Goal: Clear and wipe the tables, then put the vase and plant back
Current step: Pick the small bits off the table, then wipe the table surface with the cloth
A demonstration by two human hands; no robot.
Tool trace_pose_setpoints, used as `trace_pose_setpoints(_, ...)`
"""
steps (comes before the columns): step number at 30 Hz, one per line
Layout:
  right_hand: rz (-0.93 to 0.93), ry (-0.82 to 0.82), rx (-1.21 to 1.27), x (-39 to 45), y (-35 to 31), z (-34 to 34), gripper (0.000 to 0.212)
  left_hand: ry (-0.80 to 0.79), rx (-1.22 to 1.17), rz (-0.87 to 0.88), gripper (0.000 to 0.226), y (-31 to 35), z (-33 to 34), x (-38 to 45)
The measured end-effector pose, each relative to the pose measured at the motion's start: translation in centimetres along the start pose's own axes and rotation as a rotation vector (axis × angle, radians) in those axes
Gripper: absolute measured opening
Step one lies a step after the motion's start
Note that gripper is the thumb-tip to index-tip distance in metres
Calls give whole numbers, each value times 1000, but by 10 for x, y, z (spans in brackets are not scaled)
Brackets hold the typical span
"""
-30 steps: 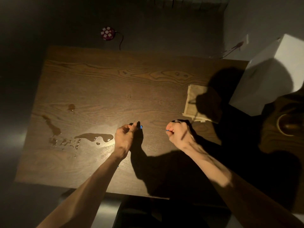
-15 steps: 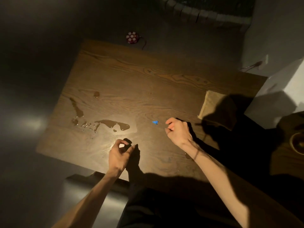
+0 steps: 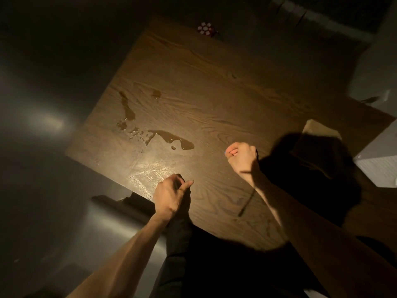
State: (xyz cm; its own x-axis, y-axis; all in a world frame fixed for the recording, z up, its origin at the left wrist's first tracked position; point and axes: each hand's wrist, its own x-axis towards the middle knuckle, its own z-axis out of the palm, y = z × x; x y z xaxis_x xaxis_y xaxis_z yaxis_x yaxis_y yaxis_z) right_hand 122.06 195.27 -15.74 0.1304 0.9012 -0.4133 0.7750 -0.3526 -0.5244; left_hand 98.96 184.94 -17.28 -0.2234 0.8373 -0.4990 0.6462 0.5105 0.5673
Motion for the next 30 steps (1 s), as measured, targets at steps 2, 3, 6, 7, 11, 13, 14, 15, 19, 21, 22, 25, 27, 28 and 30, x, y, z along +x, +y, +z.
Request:
trace_pose_setpoints(2, -16, -16, 6, -4, -1, 0, 28, -42, 93, 74, 50, -5, -3, 0)
trace_pose_setpoints(3, -25, -30, 7, -6, -3, -1, 25, -62, 120, 100, 46, -5, -4, 1)
trace_pose_setpoints(6, -24, -14, 21, -12, -9, -2, 16, -109, 150, 92, 31, 6, -8, 5)
trace_pose_setpoints(7, -8, -18, 36, -14, -10, -3, 17, -130, 163, 86, 31, 8, -9, 8)
trace_pose_setpoints(11, 22, -55, 140, -21, -12, -5, 21, -198, 134, 71, 30, 7, -9, 14)
trace_pose_setpoints(13, 30, -77, 183, -24, -12, -9, 14, -192, 148, 88, 24, 11, -9, 14)
trace_pose_setpoints(14, 29, -92, 196, -25, -13, -10, 10, -192, 146, 85, 21, 16, -9, 13)
trace_pose_setpoints(15, 31, -103, 215, -26, -14, -13, 8, -199, 114, 63, 19, 24, -9, 13)
trace_pose_setpoints(19, 22, -130, 392, -31, -25, -32, 7, -383, -574, -254, 15, 71, -12, 17)
trace_pose_setpoints(21, -5, -106, 499, -34, -34, -48, 11, -554, -901, -325, 15, 100, -17, 20)
trace_pose_setpoints(22, -24, -88, 549, -35, -38, -56, 12, -635, -1005, -349, 14, 115, -21, 20)
trace_pose_setpoints(25, -103, -16, 643, -40, -45, -84, 13, -808, -1162, -394, 20, 150, -23, 23)
trace_pose_setpoints(27, -163, 67, 583, -43, -46, -101, 11, -869, -1205, -406, 30, 168, -18, 25)
trace_pose_setpoints(28, -183, 93, 550, -46, -45, -108, 10, -907, -1233, -412, 33, 177, -14, 24)
trace_pose_setpoints(30, -223, 111, 471, -49, -39, -120, 11, -980, -1300, -437, 32, 195, -7, 22)
